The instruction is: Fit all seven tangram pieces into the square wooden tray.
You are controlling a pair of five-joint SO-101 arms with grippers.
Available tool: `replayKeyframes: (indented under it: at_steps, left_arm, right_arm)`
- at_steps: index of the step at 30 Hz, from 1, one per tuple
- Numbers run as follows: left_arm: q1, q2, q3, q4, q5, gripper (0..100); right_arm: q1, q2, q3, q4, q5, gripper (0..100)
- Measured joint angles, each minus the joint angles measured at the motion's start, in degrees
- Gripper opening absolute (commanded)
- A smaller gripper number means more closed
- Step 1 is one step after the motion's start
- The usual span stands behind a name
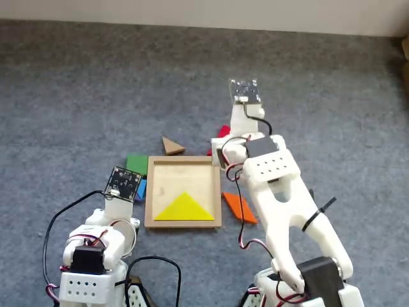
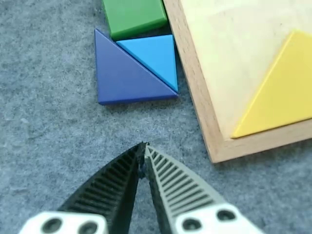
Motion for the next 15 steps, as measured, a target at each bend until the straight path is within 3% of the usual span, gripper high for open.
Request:
replayKeyframes:
  at_steps: [6,15]
  left_arm:
    - [0.0,0.0,0.0,0.0,0.0,0]
    - [0.0,0.0,0.0,0.0,0.0,0]
  right_arm:
    - [0.09,12.66,-13.19,1.23,1.05,13.9]
    - [0.09,34.81,-28.92,1.32,11.6,13.8]
